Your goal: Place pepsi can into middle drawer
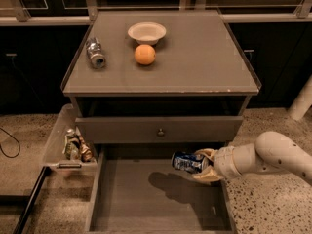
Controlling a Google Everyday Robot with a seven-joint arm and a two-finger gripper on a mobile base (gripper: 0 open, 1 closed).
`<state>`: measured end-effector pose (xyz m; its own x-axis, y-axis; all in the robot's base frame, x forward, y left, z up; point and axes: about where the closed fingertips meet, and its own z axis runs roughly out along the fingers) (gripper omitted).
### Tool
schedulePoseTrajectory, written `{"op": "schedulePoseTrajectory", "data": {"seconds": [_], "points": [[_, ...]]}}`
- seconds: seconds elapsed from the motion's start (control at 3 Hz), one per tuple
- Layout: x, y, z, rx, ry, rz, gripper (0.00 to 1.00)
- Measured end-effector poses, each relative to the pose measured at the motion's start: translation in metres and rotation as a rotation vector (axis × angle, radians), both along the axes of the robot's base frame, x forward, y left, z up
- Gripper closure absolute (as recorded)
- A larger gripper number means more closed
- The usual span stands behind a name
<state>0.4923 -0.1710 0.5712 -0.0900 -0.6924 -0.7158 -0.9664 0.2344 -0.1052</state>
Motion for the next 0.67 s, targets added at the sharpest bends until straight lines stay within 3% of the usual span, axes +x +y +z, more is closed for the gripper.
{"op": "schedulePoseTrajectory", "data": {"seconds": [0.67], "points": [[0.020,0.033,-0.087,0.022,0.149,0.007,1.00]]}}
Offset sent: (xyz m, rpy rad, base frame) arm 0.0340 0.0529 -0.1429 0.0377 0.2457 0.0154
